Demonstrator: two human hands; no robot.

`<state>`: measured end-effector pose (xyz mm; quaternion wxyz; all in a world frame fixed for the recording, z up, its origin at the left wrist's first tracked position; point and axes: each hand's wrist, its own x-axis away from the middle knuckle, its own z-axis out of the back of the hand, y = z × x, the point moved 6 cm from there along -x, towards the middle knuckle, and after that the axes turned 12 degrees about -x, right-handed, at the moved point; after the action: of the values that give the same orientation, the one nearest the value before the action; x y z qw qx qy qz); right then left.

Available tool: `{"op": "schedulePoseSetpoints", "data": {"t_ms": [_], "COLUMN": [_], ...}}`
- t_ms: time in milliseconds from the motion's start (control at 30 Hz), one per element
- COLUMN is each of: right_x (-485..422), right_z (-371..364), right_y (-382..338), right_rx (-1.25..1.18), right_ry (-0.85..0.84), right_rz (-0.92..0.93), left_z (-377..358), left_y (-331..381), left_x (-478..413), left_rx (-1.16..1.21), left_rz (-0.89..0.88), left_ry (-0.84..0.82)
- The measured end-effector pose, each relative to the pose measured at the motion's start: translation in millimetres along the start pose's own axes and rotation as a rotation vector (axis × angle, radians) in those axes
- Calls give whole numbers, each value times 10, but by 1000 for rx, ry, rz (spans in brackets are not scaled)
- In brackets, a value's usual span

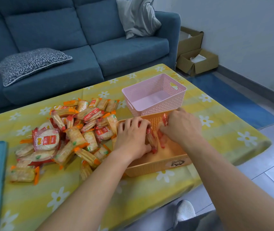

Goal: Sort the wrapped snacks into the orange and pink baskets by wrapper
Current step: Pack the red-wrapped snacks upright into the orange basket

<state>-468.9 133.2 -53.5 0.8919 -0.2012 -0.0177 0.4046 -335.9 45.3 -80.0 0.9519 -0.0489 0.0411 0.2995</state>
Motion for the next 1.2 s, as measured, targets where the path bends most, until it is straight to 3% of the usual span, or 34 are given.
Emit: {"op": "schedulePoseSetpoints", "data": {"t_ms": [167, 300, 367, 567, 733, 933, 1067, 1200], "right_x": [14, 34, 41, 82, 88, 226, 198, 197], "right_z": [127, 332, 279, -76, -58, -278, -169, -29], "right_y": [-75, -85, -91, -162, -237, -405, -412, -755], "right_rx": [-100, -20, -37, -280, -452, -440, -471, -297], "right_ry": [-148, 13, 4, -77, -3, -336, -253, -76], "right_rz": [131, 198, 193, 146, 145, 80, -22, 23], "left_z": [-9, -24, -33, -25, -44, -29, 165, 387], "left_y": [26, 28, 36, 110, 83, -1, -124, -647], "left_x": [-5, -12, -17, -3, -8, 25, 179, 476], "left_rx": [-21, -25, -38, -99, -120, -22, 127, 201], "left_rz": [20, 38, 51, 65, 68, 33, -39, 105], "left_ry": [20, 32, 45, 90, 107, 82, 99, 239]}}
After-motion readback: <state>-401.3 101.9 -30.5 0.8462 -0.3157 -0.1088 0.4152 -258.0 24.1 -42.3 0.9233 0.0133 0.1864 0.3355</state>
